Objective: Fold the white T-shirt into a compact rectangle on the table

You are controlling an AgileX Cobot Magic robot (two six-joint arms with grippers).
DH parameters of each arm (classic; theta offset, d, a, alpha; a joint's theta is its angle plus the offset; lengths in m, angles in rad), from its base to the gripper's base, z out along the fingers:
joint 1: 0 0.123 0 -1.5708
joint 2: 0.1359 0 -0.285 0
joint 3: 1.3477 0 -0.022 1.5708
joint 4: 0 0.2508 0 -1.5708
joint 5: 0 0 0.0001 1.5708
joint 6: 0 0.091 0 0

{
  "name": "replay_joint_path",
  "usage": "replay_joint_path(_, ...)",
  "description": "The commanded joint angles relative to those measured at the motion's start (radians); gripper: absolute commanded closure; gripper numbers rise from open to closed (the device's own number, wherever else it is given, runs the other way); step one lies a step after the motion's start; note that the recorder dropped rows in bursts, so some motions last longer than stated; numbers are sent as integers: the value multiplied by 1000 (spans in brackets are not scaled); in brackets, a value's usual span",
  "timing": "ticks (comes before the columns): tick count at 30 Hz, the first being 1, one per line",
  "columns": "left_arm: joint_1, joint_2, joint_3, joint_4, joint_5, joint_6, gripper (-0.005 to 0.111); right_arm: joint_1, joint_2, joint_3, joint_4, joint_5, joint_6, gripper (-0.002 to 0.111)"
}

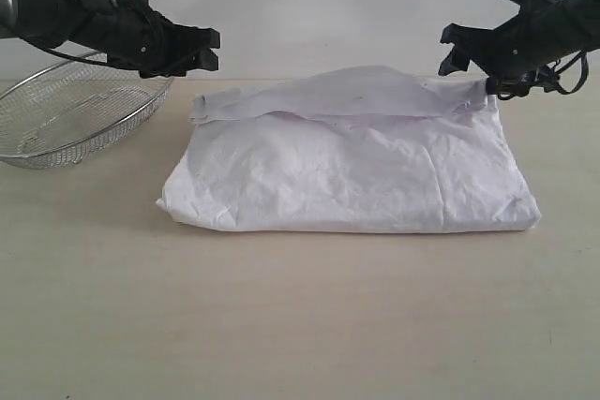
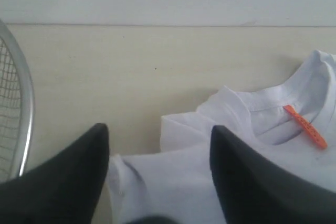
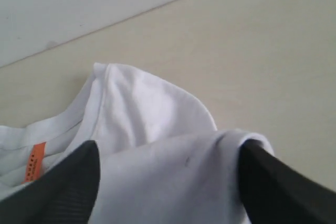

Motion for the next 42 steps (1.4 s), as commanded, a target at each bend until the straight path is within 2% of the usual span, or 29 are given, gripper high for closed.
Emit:
replay_joint_path(1, 10, -14, -34, -17, 11, 4, 60, -7, -19, -6, 7, -54, 4, 55)
replay_joint_path(6, 10, -45, -34, -17, 15, 4, 86, -9, -29, -6, 7, -57, 4, 87)
replay_joint_path(8, 10, -45, -34, -17, 28, 4, 95, -9, -29, -6, 7, -57, 4, 92)
replay_joint_path(10, 10, -45, -34, -17, 43, 4, 102, -9, -29, -6, 7, -52, 2, 92)
replay_joint_path(21, 10, -45, -34, -17, 89, 4, 102, -15, -36, -6, -26, -8, 36, 92)
replay_joint_path(24, 10, -45, -34, -17, 124, 11, 102, -7, -53, -6, -11, 57, -53, 92)
replay_joint_path(26, 10, -45, -34, -4, 164, 11, 102, 24, -58, -6, -9, 120, -158, 92)
replay_joint_path(29, -5, -45, -34, 53, 227, 14, 102, 115, -58, -6, -43, 166, -213, 108)
replay_joint_path(34, -28, -45, -34, 94, 364, 14, 102, 216, -50, -6, -45, 137, -229, 108)
replay_joint_path(38, -61, -45, -19, 130, 360, -5, 102, 266, -5, -6, -43, 80, -188, 108)
replay_joint_path(42, -89, -43, 2, 159, 323, -5, 102, 271, 32, -6, -45, 67, -172, 108)
